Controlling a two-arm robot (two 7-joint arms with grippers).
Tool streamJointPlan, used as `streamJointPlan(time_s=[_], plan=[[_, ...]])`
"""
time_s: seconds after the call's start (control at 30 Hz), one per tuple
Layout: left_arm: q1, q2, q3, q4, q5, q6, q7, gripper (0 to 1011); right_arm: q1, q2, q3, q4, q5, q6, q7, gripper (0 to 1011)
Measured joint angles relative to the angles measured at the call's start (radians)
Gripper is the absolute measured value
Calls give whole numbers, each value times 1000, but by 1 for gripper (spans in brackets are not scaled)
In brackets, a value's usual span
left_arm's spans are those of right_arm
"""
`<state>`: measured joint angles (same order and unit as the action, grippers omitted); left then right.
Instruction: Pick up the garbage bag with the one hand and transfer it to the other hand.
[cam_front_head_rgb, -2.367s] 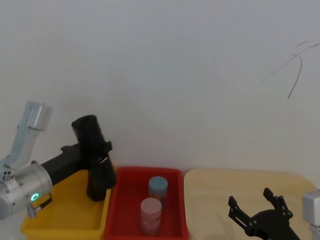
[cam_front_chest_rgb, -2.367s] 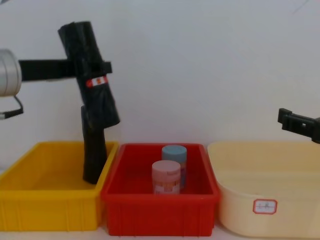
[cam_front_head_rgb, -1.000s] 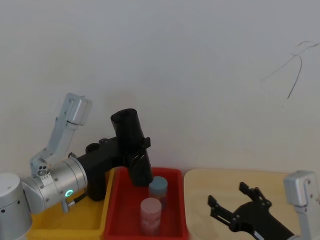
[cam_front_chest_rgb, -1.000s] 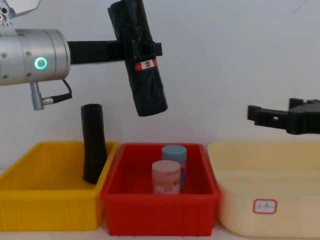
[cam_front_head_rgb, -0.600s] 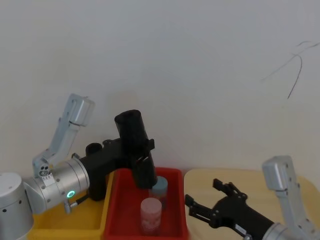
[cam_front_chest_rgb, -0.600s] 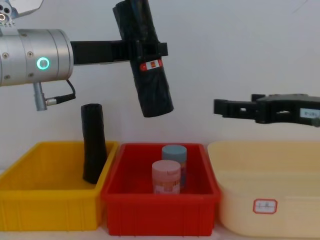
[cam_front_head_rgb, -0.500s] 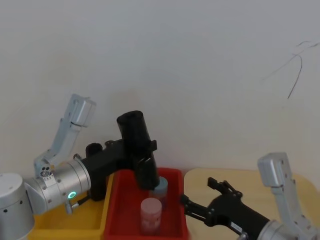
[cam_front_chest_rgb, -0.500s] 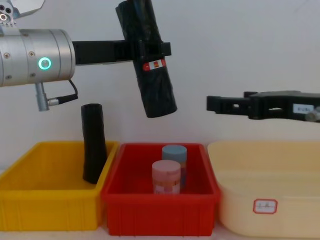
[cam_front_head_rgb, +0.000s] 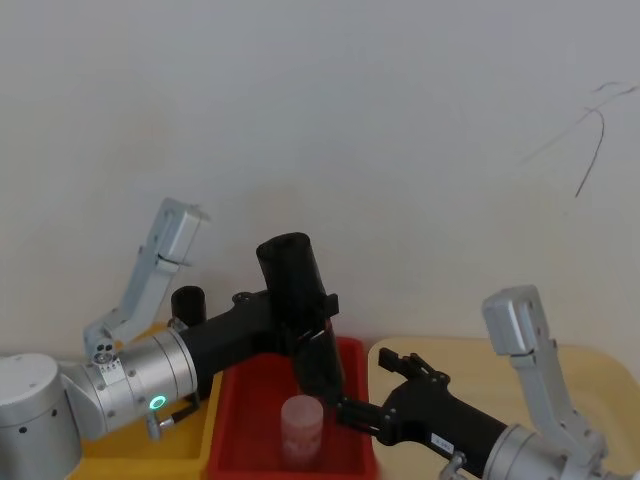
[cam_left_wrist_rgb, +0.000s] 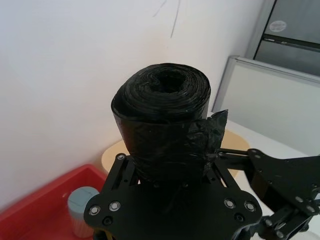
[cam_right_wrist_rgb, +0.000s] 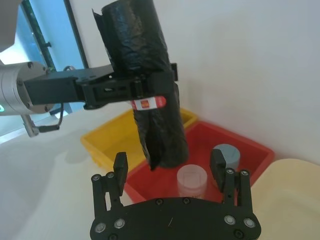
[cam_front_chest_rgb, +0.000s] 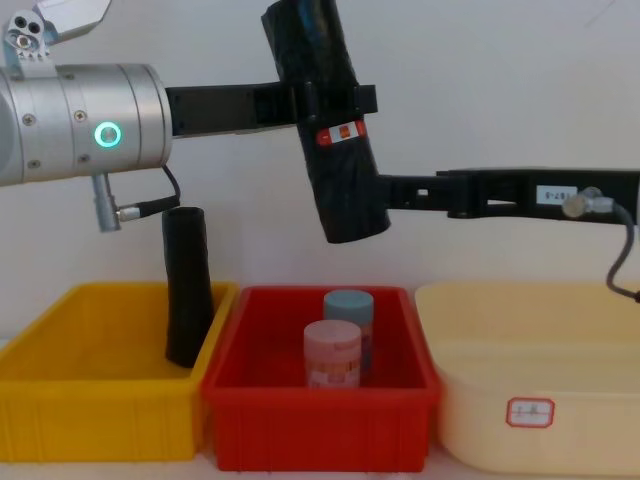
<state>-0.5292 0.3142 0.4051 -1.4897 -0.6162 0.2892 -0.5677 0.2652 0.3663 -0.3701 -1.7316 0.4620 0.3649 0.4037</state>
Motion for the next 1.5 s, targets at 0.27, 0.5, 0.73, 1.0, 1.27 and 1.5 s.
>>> streamJointPlan(time_s=[0.27, 0.5, 0.73, 1.0, 1.27, 1.5], plan=[[1, -4, 13, 4, -10, -10, -14, 401, 19, -10, -21, 12, 8, 7, 7, 1001], [0, -7, 25, 8, -17, -14, -20, 401, 35, -17, -41, 29, 12, 7, 12, 1001], [-3, -9, 34, 10, -28, -11, -23, 401, 49, -20, -56, 47, 12, 4, 15, 1001], [-4, -9, 39, -1, -48, 4, -28, 401, 68, -23, -70, 75, 12, -4, 17, 1001], [-4, -3, 43, -20, -67, 22, -32, 401, 87, -25, -81, 104, 10, -13, 17, 1001], [-4, 5, 50, -28, -73, 26, -35, 401, 99, -25, -88, 119, 10, -17, 16, 1001]])
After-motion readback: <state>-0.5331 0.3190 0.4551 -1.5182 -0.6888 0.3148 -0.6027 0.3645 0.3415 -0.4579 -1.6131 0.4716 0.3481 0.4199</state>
